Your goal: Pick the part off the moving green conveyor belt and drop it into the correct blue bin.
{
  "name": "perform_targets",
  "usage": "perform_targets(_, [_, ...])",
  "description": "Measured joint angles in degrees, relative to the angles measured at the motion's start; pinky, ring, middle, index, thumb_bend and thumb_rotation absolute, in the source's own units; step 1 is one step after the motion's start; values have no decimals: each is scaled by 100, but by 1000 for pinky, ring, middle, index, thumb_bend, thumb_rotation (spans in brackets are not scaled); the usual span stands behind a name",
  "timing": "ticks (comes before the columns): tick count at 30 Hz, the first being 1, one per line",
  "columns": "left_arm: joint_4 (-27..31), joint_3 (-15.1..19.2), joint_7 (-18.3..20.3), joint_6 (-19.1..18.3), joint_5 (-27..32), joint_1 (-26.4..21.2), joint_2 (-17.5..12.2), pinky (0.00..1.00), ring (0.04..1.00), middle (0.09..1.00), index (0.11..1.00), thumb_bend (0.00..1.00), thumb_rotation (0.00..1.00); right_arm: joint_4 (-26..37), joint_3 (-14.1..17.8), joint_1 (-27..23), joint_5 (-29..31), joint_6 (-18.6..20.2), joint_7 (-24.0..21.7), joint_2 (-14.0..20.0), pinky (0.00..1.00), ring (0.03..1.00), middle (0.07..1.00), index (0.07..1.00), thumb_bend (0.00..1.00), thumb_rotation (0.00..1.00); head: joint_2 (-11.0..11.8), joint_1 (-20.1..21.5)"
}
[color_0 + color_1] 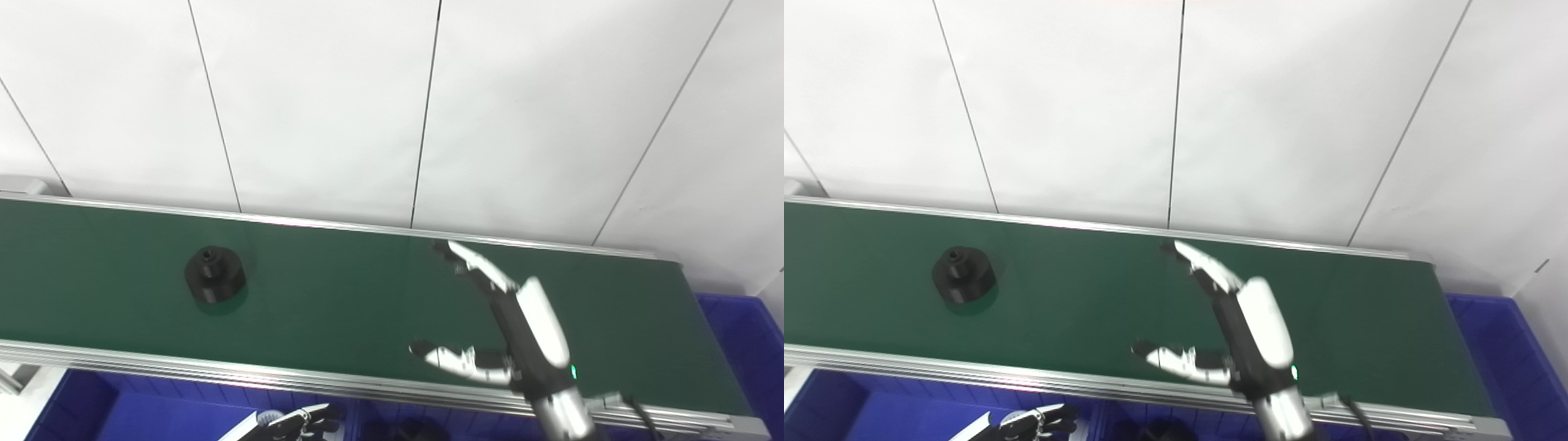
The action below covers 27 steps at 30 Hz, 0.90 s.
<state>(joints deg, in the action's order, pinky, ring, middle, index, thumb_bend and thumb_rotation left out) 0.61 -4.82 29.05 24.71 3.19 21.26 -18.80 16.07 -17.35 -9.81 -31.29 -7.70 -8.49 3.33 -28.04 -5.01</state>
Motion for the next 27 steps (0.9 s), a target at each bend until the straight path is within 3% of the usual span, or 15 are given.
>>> perform_targets(3, [1,-8,-1,0,-14,-11,-1,811,889,920,893,502,609,-349,113,-402,102,180,3,-146,750,814,840,838,816,227,18,-18])
perform_targets(9, [9,-56,5,0,-95,-62,-16,821,894,922,898,508,638,-1861,92,-1255,-35,207,333,-416,676,754,802,823,883,210,9,17])
perform_targets(15, [21,-75,12,0,-112,-27,-35,815,891,922,897,508,643,-3390,-243,-1935,-423,22,959,-519,708,775,813,823,921,228,0,-26])
perform_targets(20, [40,-80,-4,0,-167,2,-72,815,893,920,895,507,634,-4218,-534,-2301,-548,-128,1175,-615,713,793,838,838,929,245,-17,-44])
perform_targets(27, [92,-80,-11,0,-177,55,-79,815,893,919,895,505,631,-5265,-931,-2631,-986,-142,1610,-786,848,919,923,841,977,367,-44,-62])
